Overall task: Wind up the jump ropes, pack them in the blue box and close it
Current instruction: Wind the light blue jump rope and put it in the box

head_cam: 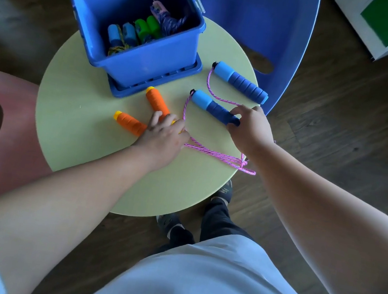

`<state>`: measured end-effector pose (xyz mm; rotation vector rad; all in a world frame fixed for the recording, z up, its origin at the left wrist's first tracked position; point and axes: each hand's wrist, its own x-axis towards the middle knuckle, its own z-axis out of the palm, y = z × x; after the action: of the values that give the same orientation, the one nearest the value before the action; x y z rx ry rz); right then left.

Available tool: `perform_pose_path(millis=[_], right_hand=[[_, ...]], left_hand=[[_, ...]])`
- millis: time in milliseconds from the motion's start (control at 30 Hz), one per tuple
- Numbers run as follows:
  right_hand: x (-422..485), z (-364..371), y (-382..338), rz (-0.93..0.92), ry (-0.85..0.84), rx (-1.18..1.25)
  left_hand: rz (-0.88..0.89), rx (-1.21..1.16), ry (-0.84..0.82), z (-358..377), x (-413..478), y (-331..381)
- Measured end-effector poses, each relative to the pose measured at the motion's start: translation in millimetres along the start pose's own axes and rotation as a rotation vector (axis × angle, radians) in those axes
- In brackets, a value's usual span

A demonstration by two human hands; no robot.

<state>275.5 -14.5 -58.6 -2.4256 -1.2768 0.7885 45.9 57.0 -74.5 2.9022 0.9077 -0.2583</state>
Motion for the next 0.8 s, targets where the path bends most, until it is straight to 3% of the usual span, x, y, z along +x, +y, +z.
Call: perform_pose_path(millis=[200, 567, 800], right_hand=[[-3, -2, -3, -0.078, -0.049, -0.021], [-19, 0, -1, -0.169, -0.188, -0.031], [-28, 0, 1, -0.268, -0.228, -0.026]], left_hand=[[0.002, -0.046, 0.169, -6, 5, -6], [-0.052, -0.082, 0.260, -15, 9, -11], [-0.134, -0.053, 0.183, -28, 22, -13]])
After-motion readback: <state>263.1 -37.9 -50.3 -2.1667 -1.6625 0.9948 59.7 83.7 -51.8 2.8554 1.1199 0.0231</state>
